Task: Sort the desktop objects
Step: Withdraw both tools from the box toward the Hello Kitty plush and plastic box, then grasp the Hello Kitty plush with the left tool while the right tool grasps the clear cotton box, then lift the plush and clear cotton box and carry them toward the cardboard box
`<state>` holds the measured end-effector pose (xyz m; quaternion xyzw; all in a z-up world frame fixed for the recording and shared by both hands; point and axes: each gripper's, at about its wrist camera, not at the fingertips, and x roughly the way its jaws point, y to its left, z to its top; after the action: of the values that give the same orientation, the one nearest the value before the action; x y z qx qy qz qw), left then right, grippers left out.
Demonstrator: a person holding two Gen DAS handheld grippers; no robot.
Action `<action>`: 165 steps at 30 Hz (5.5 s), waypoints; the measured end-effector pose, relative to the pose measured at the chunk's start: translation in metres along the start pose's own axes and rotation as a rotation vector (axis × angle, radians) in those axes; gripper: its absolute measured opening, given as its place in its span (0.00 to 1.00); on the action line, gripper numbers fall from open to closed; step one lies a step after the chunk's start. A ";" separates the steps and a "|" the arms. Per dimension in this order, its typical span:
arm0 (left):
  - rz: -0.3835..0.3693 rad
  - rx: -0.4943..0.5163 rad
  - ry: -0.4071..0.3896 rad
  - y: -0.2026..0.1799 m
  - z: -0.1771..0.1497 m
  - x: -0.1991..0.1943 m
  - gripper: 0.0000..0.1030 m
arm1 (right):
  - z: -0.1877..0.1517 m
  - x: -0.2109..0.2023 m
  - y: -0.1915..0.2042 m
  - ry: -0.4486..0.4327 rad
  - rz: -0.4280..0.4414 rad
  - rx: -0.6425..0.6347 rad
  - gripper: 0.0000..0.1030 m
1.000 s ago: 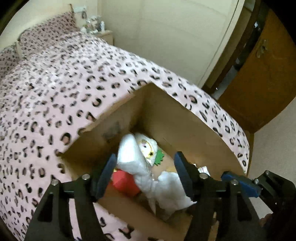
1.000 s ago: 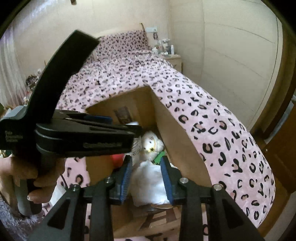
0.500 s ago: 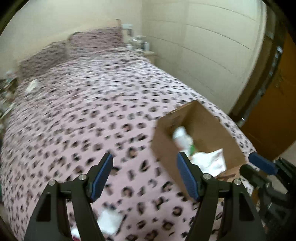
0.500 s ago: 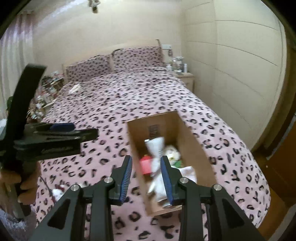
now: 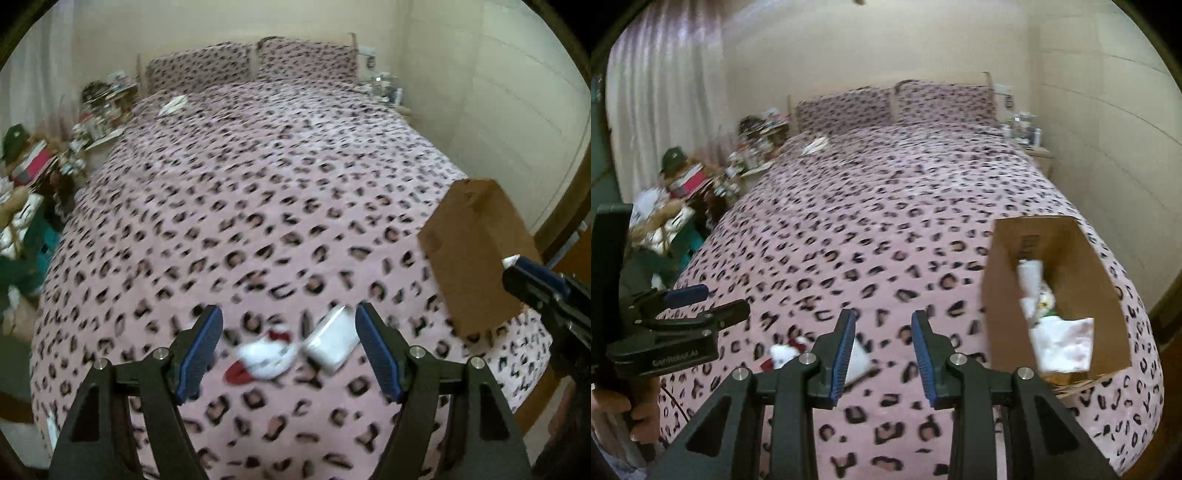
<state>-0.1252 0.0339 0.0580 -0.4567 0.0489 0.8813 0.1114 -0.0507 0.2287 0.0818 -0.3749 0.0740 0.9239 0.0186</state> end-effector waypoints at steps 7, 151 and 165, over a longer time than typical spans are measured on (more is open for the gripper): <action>0.056 -0.046 0.020 0.043 -0.032 -0.012 0.73 | -0.009 0.008 0.043 0.033 0.059 -0.047 0.31; 0.090 -0.182 0.027 0.053 -0.098 0.005 0.54 | -0.068 0.034 0.096 0.009 0.166 -0.058 0.45; 0.059 -0.113 0.022 0.010 -0.089 -0.006 0.54 | -0.074 0.009 0.062 -0.004 0.110 -0.021 0.45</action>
<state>-0.0537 0.0069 0.0110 -0.4703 0.0136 0.8804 0.0590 -0.0118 0.1560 0.0313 -0.3684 0.0849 0.9251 -0.0362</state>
